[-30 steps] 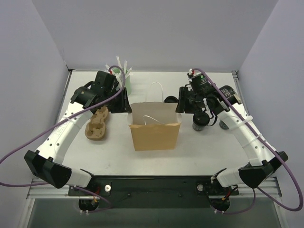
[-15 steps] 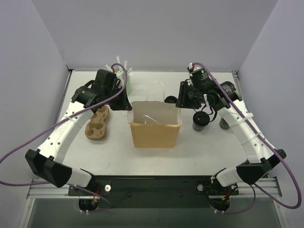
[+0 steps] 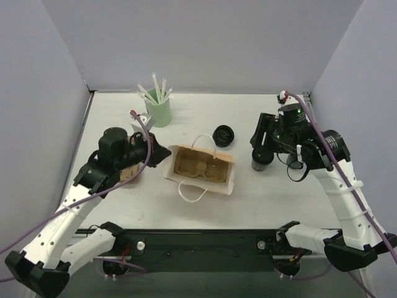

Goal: Pack the takeout coffee

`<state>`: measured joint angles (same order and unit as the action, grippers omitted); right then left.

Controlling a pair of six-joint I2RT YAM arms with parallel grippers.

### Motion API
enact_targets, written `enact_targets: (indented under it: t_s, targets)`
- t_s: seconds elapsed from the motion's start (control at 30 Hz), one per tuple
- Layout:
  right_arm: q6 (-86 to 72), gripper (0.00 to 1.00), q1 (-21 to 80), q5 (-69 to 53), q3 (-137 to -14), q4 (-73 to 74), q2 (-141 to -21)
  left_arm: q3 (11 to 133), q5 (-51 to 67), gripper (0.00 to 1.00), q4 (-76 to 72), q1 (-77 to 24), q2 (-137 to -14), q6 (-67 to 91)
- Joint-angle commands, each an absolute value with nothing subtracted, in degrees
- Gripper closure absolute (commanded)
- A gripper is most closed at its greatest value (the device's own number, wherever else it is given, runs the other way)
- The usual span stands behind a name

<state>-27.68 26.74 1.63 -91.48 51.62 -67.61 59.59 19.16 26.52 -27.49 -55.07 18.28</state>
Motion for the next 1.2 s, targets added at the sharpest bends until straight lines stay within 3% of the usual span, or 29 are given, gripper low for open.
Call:
enact_targets:
  t_s: [0.0, 0.53, 0.8, 1.0, 1.07, 1.1, 1.17]
  targets:
    - [-26.46, 0.44, 25.66, 4.31, -86.93, 52.56, -65.66, 54.76, 22.50, 1.00, 13.01, -27.95, -49.75, 14.68]
    - [-21.89, 0.46, 17.93, 0.55, -86.48, 50.28, -74.61, 57.04, 20.74, 1.00, 24.69, -27.95, -47.91, 13.53]
    - [-19.69, 0.56, 25.37, -12.30, -96.58, 46.58, -74.36, 60.20, 19.60, 1.00, 30.13, -27.95, -49.30, 15.55]
    - [-28.29, 0.50, 27.16, -10.64, -98.53, 51.24, -74.71, 69.16, 6.61, 1.00, 46.26, -28.04, -54.84, 30.38]
    - [-29.79, 0.48, 27.33, -10.63, -98.44, 52.37, -74.27, 69.78, 7.37, 1.00, 49.04, -28.12, -54.58, 36.99]
    - [-30.49, 0.47, 27.33, -10.46, -98.87, 53.34, -74.44, 69.87, 7.56, 0.98, 50.26, -28.47, -54.06, 38.57]
    - [-30.76, 0.46, 27.33, -9.67, -101.68, 57.02, -75.75, 70.31, 8.35, 0.84, 50.97, -29.27, -51.78, 42.00]
